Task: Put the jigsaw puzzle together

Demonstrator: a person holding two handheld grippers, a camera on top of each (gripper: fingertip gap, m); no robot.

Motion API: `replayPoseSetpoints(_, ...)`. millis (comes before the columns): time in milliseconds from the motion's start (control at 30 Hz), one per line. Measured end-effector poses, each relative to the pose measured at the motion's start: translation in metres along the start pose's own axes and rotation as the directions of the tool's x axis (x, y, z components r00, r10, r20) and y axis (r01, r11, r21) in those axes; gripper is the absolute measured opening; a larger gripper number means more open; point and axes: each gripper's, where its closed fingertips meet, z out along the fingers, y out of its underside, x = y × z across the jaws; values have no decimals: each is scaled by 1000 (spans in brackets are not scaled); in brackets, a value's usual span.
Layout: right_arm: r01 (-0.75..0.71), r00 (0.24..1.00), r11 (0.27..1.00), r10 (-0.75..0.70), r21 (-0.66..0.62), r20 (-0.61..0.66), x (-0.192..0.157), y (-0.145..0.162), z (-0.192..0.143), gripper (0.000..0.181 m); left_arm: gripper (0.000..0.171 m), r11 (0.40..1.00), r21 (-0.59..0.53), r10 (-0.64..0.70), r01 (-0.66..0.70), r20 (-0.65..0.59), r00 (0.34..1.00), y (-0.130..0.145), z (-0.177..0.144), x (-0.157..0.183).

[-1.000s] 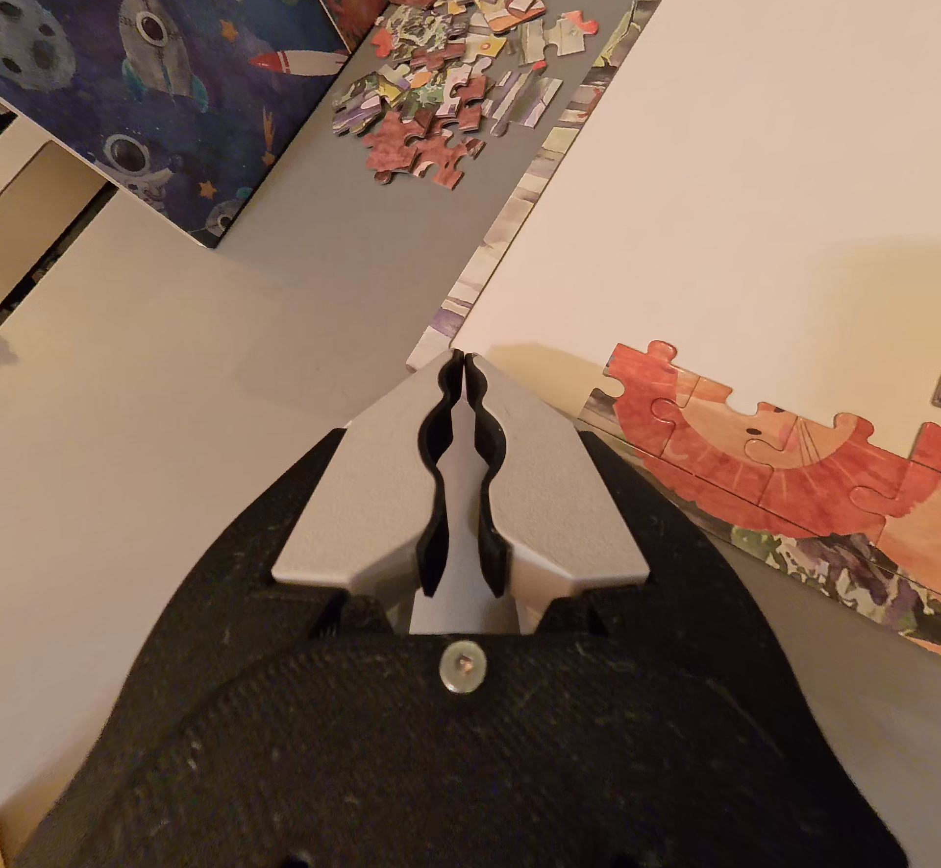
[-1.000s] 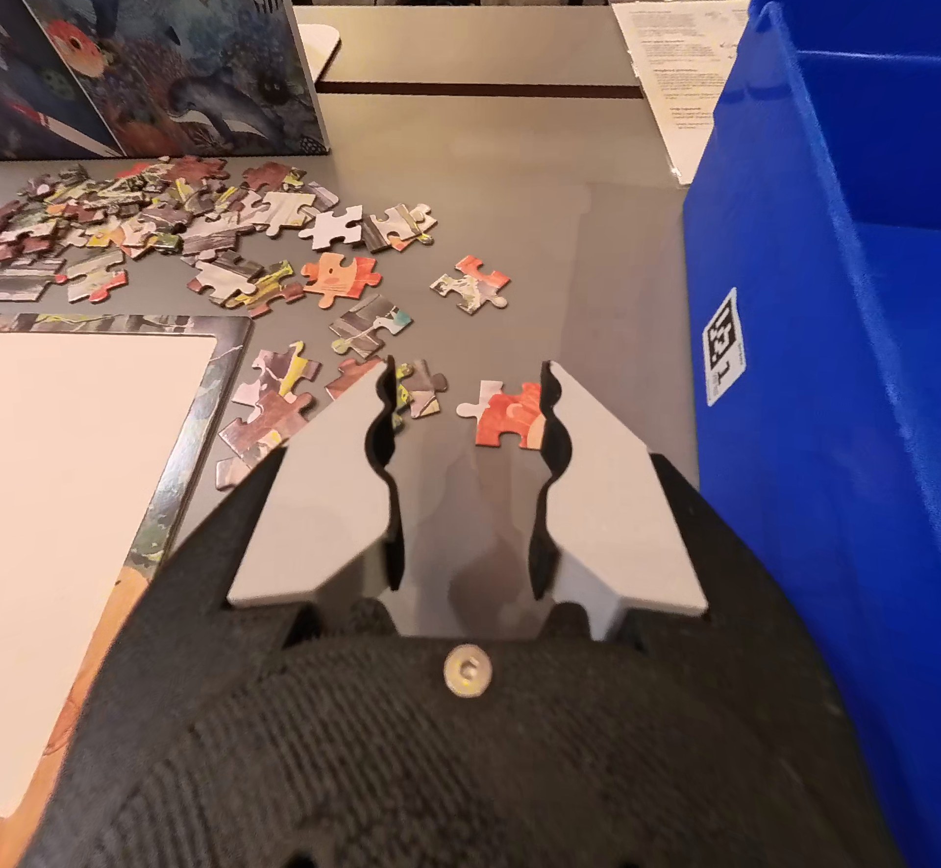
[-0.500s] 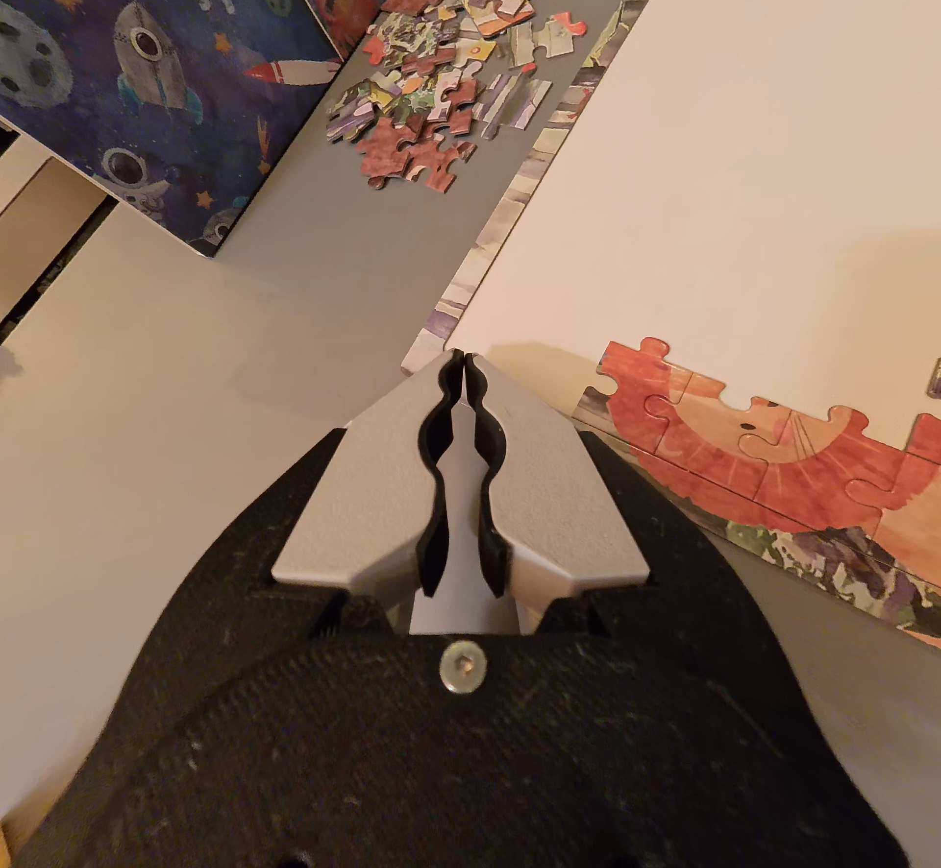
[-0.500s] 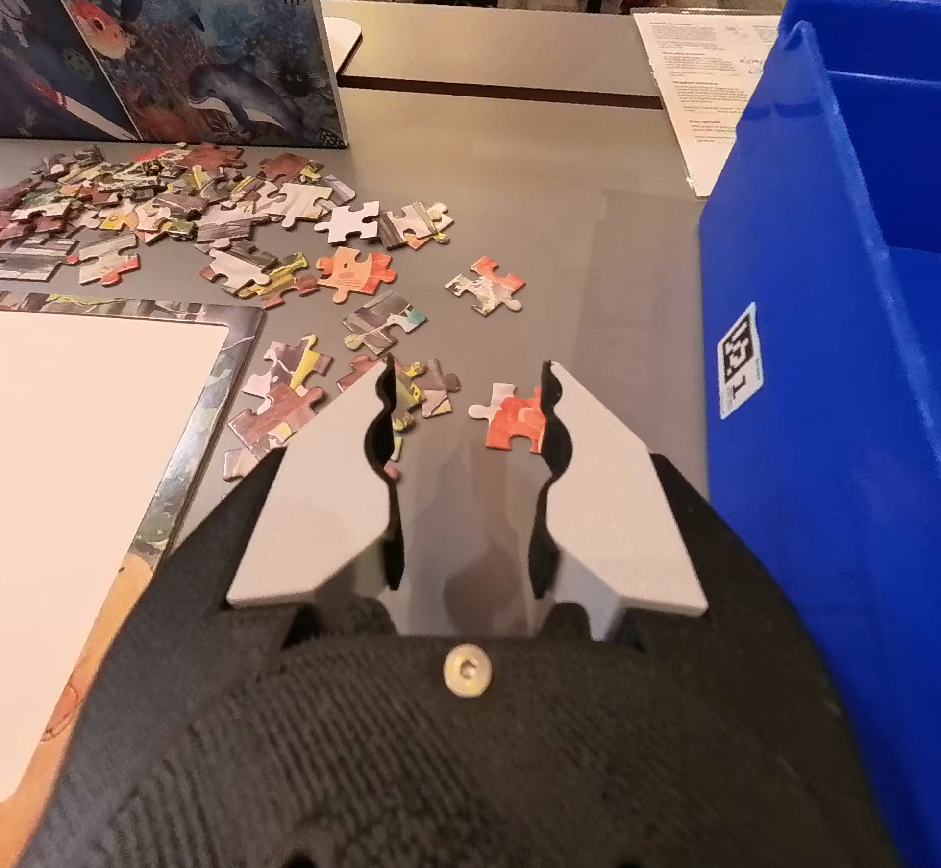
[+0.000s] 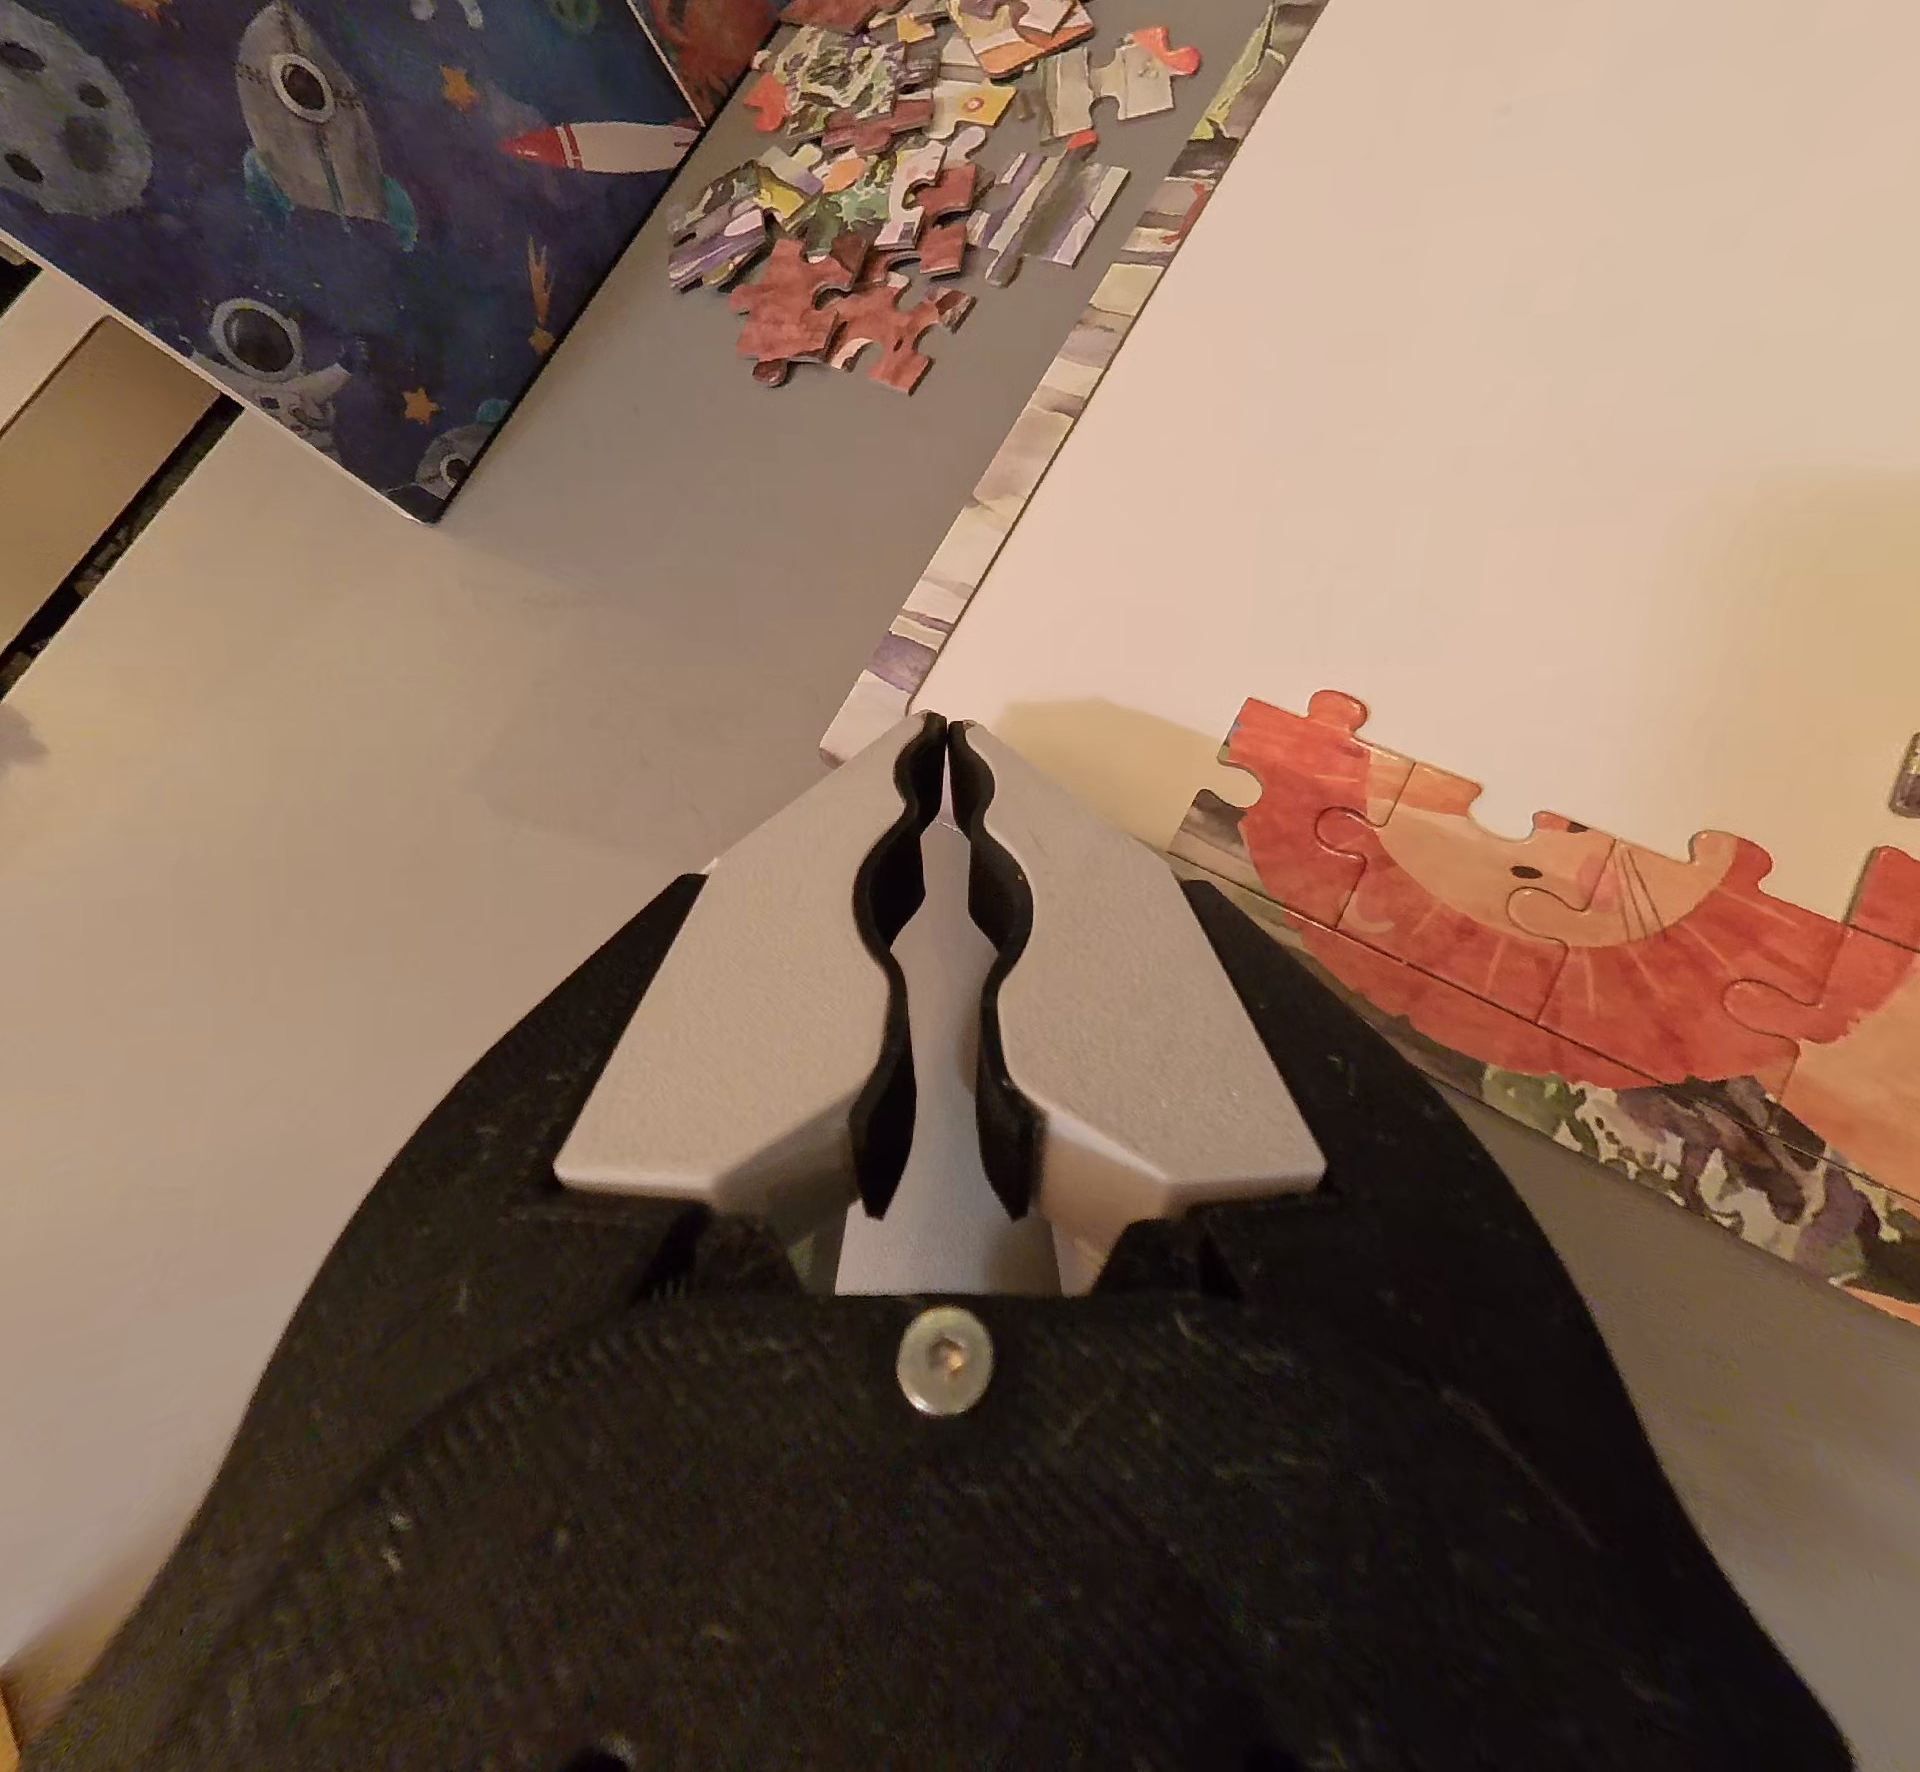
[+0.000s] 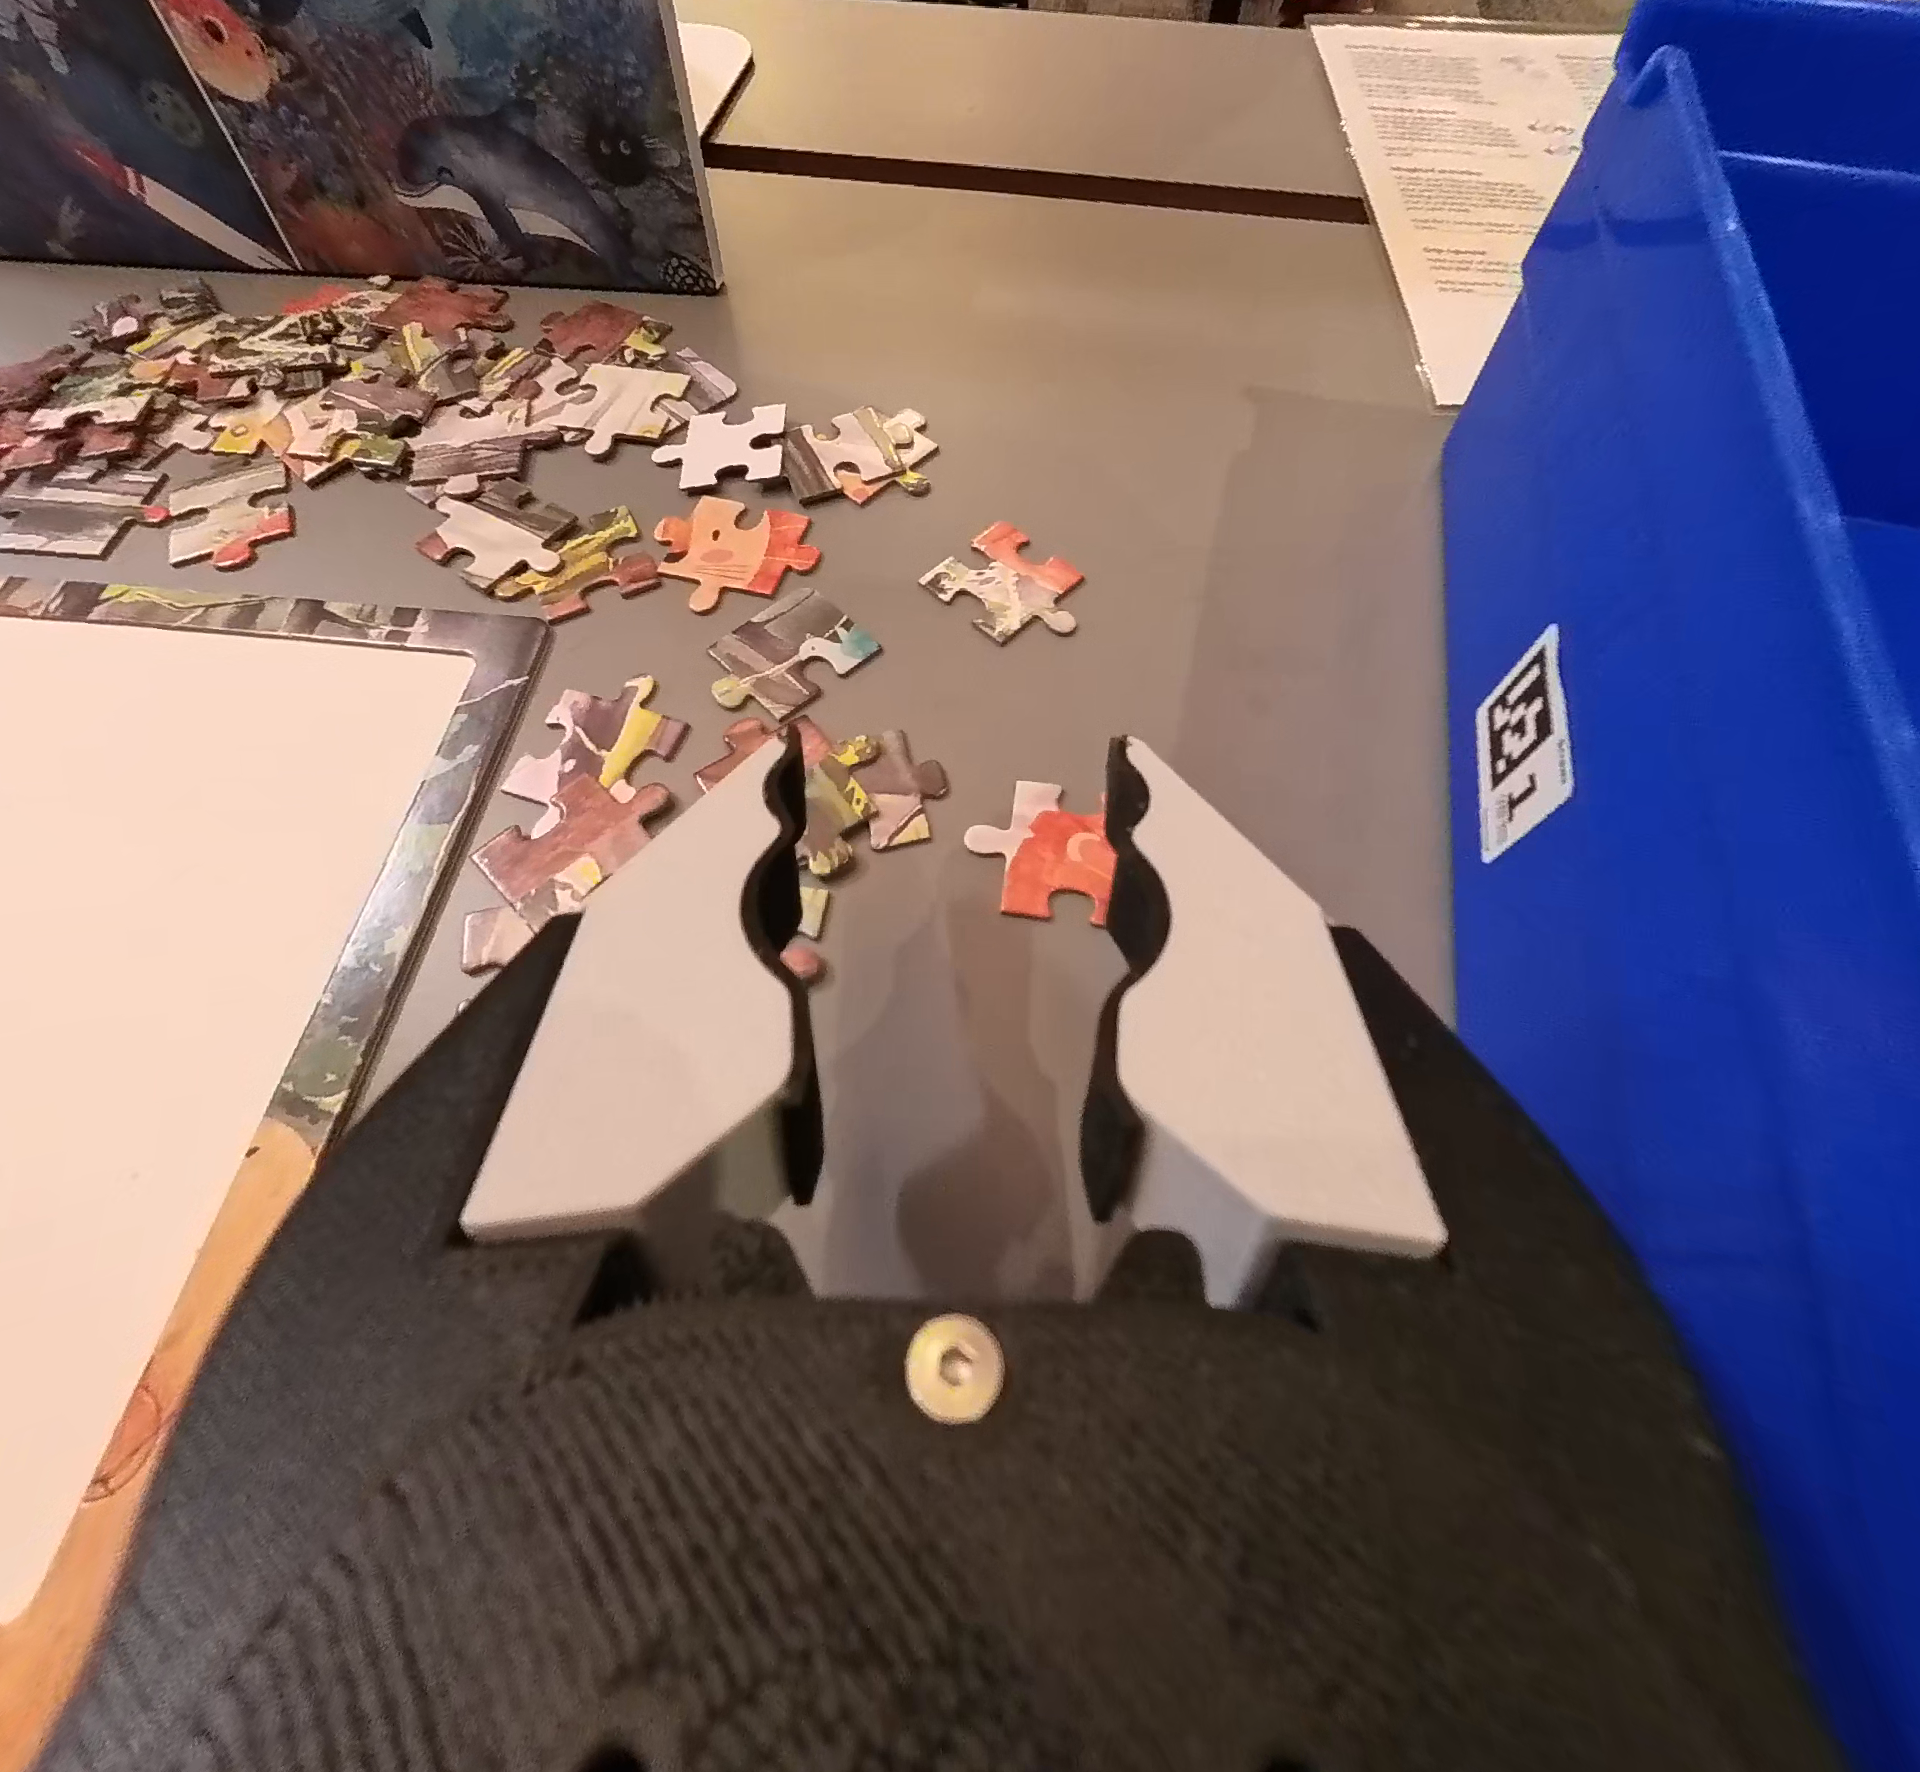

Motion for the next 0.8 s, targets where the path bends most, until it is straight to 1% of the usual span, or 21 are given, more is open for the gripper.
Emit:
replayPoseSetpoints(367,-6,1000,1000,6,-7,-3,1,1,1,58,0,1000,3,8,-8,-5,1000,0,0,1)
replayPoseSetpoints(500,14,1000,1000,-14,21,-3,0,-4,1,56,0,1000,4,9,-9,-6,1000,0,0,2)
replayPoseSetpoints(667,40,998,993,-46,108,51,-10,-30,2,56,0,1000,5,7,-7,-7,1000,0,0,2)
replayPoseSetpoints(733,77,993,988,-87,133,73,-14,-45,3,53,0,1000,5,7,-7,-7,1000,0,0,2)
replayPoseSetpoints(800,141,983,978,-157,155,98,-21,-63,6,46,0,1000,5,7,-7,-8,1000,0,0,2)
